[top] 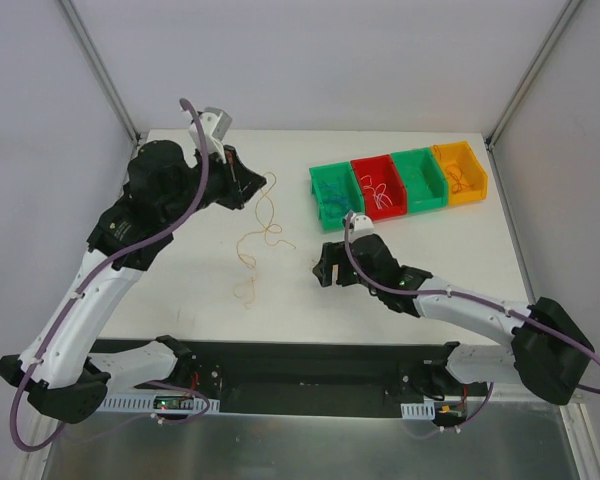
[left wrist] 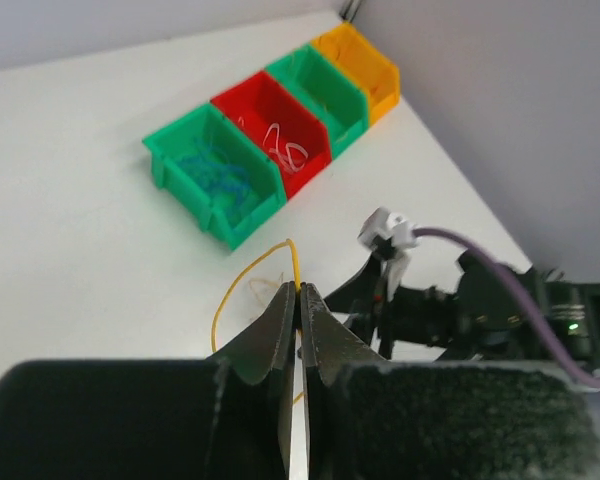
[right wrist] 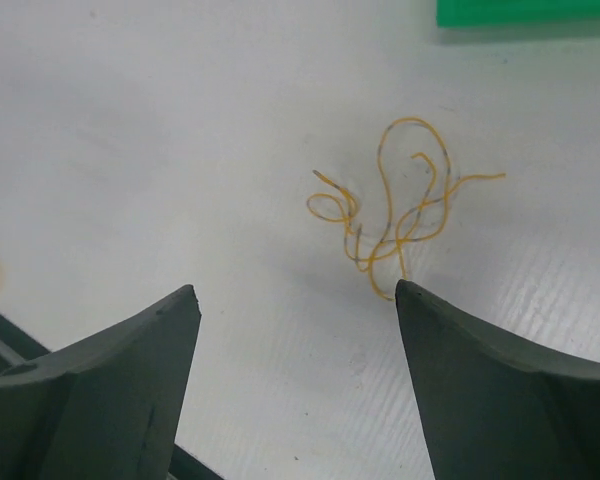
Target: Untangle the cables
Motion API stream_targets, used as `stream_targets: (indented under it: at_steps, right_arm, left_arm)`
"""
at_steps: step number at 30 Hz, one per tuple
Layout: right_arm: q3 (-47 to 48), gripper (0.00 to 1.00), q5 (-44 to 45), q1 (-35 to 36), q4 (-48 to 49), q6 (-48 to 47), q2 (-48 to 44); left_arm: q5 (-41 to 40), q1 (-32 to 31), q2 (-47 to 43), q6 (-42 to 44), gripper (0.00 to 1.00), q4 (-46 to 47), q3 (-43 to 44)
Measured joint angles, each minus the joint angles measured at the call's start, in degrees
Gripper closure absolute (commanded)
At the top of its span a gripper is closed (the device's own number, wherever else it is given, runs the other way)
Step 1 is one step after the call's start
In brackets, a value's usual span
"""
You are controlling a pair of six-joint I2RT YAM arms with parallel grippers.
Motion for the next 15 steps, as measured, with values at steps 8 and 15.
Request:
stream_targets:
  at_steps: [8, 15]
  right_arm:
    - [-4.2, 0.11, -7.8, 0.0, 5.0, -3.0, -7.4]
    - [-2.0, 0.06, -10.4, 0.0, 1.8, -6.1, -11.5]
  left_arm:
    - [5.4, 0.0, -1.0, 0.3, 1.00, 2.6, -9.7]
    - [10.8, 0.0, -1.2, -1.0, 1.00, 5.1, -10.4]
